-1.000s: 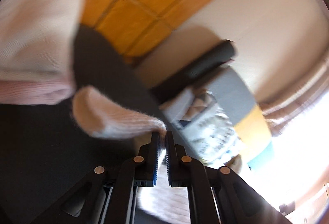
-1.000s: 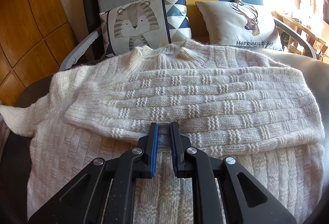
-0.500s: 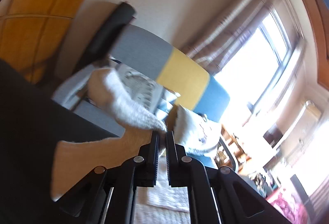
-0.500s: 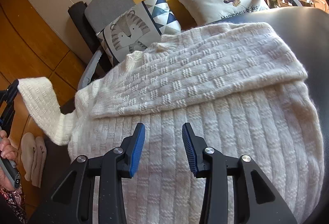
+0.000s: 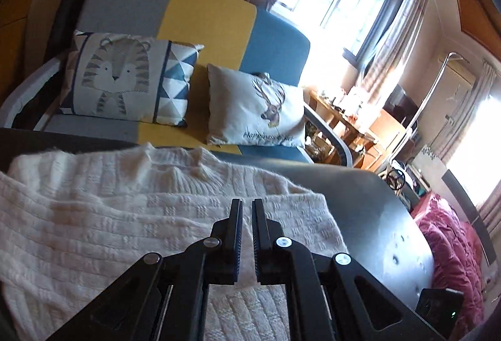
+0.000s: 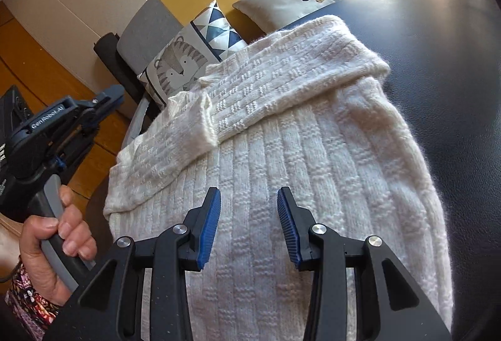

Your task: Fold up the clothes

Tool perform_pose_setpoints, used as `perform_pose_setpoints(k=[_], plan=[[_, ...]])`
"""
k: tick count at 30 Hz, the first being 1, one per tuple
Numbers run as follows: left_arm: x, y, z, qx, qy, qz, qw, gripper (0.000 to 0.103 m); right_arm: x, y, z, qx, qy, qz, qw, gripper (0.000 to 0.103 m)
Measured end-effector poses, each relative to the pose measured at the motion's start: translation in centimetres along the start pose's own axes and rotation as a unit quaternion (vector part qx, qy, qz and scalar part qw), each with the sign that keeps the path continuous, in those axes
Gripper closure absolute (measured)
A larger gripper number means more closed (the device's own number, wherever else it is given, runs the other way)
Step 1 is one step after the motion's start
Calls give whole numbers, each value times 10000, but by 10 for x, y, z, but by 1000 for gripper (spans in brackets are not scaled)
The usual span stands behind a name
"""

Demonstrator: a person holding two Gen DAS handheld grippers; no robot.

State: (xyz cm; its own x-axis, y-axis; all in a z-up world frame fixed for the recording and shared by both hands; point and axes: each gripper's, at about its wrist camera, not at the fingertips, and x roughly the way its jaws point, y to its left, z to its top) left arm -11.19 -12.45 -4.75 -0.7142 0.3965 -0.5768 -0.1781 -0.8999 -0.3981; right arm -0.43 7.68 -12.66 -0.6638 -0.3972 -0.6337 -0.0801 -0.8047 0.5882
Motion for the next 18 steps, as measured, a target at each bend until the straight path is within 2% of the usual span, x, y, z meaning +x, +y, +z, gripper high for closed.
perform_pose_setpoints(k=[5, 9, 15, 17, 18], plan=[[-7, 20, -29, -173, 141, 27, 9997, 98, 0, 4, 12, 12, -56, 352, 9994, 62], [-28, 57, -46, -331, 113, 264, 9990, 98, 18, 21, 34, -213, -44, 430, 9988, 62], [-64, 102, -59, -366, -48, 622, 9974, 98, 62, 50, 69, -581, 30, 311, 9978, 62], [-73, 112, -63, -344, -56, 709, 9969, 98, 79, 57, 74, -673, 243, 257, 9971, 62], [-76, 116, -66, -350, -45, 737, 9967, 98, 88, 62, 73, -775, 425, 94, 9960, 62]])
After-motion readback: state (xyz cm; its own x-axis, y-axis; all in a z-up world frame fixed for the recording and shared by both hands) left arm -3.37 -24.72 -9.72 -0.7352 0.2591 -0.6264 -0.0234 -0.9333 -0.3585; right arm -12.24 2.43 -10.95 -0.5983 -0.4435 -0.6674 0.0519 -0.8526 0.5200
